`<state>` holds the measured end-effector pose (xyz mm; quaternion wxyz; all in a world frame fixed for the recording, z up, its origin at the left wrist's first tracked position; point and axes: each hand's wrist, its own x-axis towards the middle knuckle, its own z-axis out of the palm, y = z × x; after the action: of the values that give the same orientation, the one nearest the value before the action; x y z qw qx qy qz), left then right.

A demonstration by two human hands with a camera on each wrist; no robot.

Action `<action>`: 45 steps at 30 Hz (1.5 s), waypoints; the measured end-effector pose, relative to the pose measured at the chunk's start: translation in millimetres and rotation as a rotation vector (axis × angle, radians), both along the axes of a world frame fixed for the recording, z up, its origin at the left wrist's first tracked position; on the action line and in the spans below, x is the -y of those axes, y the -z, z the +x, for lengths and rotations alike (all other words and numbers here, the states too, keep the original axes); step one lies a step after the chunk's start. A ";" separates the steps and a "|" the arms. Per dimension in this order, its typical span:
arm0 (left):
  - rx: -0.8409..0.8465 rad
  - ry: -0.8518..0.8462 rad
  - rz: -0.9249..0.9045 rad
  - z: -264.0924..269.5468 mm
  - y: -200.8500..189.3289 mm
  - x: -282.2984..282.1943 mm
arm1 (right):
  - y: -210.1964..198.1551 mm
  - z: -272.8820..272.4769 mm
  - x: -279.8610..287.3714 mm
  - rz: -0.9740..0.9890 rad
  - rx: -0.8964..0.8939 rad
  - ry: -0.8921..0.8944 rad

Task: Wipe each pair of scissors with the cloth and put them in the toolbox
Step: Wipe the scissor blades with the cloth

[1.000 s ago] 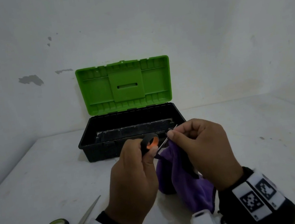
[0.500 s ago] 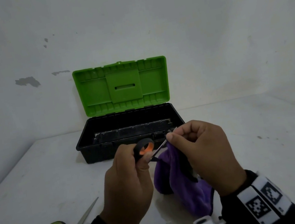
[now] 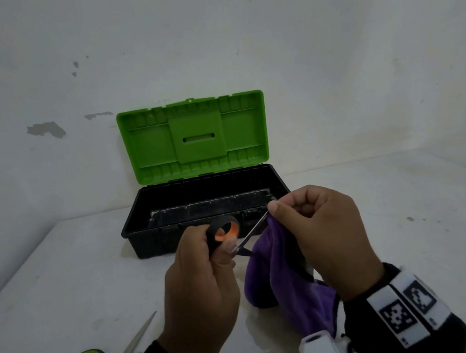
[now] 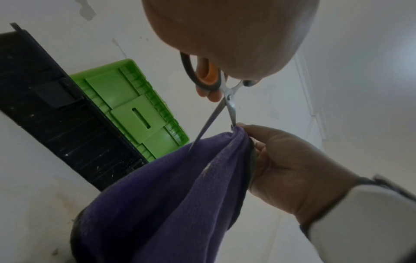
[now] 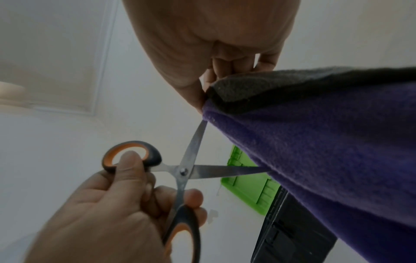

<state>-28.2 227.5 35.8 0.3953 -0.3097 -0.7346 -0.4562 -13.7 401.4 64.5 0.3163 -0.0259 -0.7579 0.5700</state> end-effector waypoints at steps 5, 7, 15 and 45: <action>-0.007 0.000 -0.025 1.2 0.4 1.2 | 0.4 -3.7 -3.6 -0.003 0.011 0.017; -0.004 0.003 -0.012 1.2 0.7 1.9 | -0.1 -3.1 -3.3 -0.013 0.011 0.018; -0.006 -0.009 -0.013 2.4 1.1 1.8 | 0.7 -3.3 -2.4 0.008 0.013 0.030; 0.290 -0.056 -0.404 -28.2 0.1 -1.6 | -10.3 -11.4 5.8 -0.223 0.618 -0.359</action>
<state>-56.4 229.1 35.7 0.2283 -0.2935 -0.8681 -0.3287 -25.1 395.6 74.8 -0.0373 -0.0975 -0.7435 0.6605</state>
